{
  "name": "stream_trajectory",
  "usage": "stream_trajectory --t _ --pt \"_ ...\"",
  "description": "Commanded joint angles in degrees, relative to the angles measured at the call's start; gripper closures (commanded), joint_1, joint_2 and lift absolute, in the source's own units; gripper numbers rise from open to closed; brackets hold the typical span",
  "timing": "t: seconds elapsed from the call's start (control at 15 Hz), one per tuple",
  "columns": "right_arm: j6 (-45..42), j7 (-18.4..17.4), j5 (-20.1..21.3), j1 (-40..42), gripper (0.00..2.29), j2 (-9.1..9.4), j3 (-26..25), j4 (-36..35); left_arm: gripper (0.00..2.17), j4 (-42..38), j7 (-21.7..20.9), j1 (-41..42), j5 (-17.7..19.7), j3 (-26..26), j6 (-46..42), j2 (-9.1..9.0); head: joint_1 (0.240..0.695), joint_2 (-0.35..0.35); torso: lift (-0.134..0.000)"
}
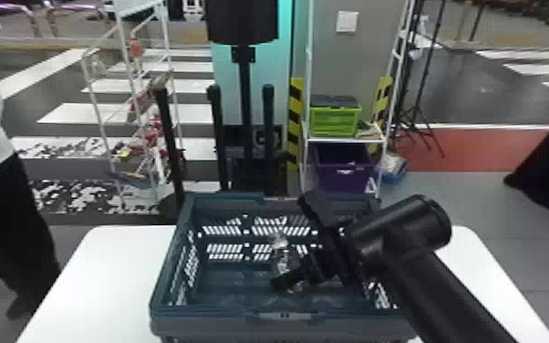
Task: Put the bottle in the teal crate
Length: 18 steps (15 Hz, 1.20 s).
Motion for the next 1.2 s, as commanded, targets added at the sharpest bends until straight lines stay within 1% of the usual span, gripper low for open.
stream_trajectory --t 0.0,0.07,0.13,0.2,0.27,0.53,0.6,0.73,0.87,1.13 --pt "-0.43 -0.09 -0.54 0.06 1.95 0.05 -0.07 0.57 0.14 -0.03 0.04 0.26 0.0 0.02 -0.54 0.0 0.499 0.0 0.0" --pt "-0.6 -0.09 -1.15 0.15 1.7 0.05 -0.16 0.48 0.14 -0.03 0.04 0.35 0.0 0.02 -0.54 0.0 0.499 0.0 0.0" --pt "-0.6 -0.26 -2.38 0.41 0.97 0.05 -0.6 0.39 0.14 -0.03 0.04 0.35 0.0 0.02 -0.36 -0.09 0.499 0.0 0.0" --pt "-0.43 -0.97 -3.44 0.68 0.19 0.05 -0.78 0.13 0.14 -0.03 0.04 0.35 -0.09 0.02 -0.54 -0.09 0.499 0.0 0.0" --pt "-0.43 -1.41 -3.53 0.68 0.0 0.05 -0.78 0.13 0.14 -0.03 0.04 0.35 -0.09 0.02 -0.54 -0.17 0.499 0.0 0.0" --pt "-0.6 -3.34 -3.53 1.2 0.05 0.05 -1.22 -0.84 0.14 0.06 0.04 0.35 0.0 0.02 -0.71 -0.17 0.499 0.0 0.0" --pt "-0.78 -4.31 -3.53 1.73 0.05 0.05 -1.92 -1.54 0.14 0.06 0.04 0.35 0.0 0.02 -0.71 -0.26 0.499 0.0 0.0" --pt "-1.31 -6.42 -3.53 3.93 0.07 0.05 -2.45 -5.41 0.14 0.15 0.04 0.26 0.0 0.02 -0.71 -0.35 0.499 0.0 0.0" --pt "-2.01 -8.79 -3.44 6.3 0.08 0.05 -2.45 -12.18 0.14 0.15 0.04 0.26 0.08 0.28 -0.71 -0.35 0.499 0.0 0.0" --pt "-1.83 -11.07 -3.53 11.22 0.08 0.05 -3.24 -23.78 0.14 0.24 0.04 -0.09 0.26 0.37 -0.71 -0.35 0.499 0.0 0.0"
